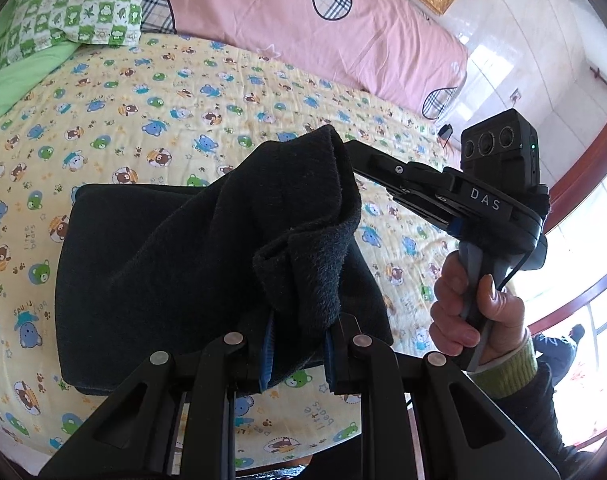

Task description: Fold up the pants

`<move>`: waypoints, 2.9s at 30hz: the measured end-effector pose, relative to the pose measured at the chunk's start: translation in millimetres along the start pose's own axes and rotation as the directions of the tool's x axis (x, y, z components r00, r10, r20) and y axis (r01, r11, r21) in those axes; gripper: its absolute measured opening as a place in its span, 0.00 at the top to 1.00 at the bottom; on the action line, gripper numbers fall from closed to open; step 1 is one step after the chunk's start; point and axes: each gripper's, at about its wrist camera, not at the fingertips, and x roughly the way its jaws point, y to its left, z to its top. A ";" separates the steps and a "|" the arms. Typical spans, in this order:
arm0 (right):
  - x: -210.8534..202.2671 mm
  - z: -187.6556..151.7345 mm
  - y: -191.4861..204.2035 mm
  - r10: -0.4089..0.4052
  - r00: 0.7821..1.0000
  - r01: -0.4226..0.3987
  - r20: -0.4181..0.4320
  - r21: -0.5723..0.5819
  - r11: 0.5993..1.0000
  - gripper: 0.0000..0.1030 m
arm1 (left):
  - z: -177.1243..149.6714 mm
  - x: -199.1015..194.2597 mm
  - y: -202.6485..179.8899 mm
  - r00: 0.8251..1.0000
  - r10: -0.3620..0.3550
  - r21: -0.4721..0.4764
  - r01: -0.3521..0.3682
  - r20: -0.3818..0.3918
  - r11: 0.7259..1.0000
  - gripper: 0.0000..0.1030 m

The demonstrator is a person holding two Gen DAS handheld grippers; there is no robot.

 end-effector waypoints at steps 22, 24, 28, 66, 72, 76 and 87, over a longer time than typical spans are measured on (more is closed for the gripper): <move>-5.5 -17.0 3.0 -0.082 0.997 0.082 -0.008 0.006 0.997 0.30 | -8.3 14.4 -4.8 0.999 0.029 0.022 -0.029 -0.026 0.999 0.82; 2.4 -18.1 1.1 -0.111 0.993 0.111 -0.046 0.003 0.994 0.31 | -8.1 12.6 -4.2 0.999 0.025 0.020 -0.025 -0.021 0.999 0.82; 21.4 -22.3 -8.1 -0.105 0.988 0.109 -0.117 0.029 0.994 0.75 | -8.8 10.6 -11.9 0.999 0.038 0.042 -0.037 -0.020 0.998 0.82; -61.6 -74.9 36.2 -0.438 0.886 0.428 0.149 0.095 0.899 0.26 | -17.7 -33.2 49.7 0.999 -0.011 0.012 0.011 0.031 1.000 0.45; -37.8 -77.5 56.7 -0.515 0.848 0.514 0.130 0.039 0.857 0.23 | -13.2 -37.9 71.7 0.999 0.013 -0.034 -0.012 0.053 0.999 0.42; -25.3 -81.3 68.3 -0.556 0.823 0.560 0.118 -0.007 0.828 0.22 | -11.9 -37.8 81.5 0.998 0.025 -0.054 -0.022 0.054 0.998 0.42; -11.8 -91.4 74.8 -0.605 0.790 0.610 0.099 -0.030 0.792 0.18 | -5.3 -28.5 92.3 0.998 0.033 -0.077 -0.030 0.046 0.997 0.37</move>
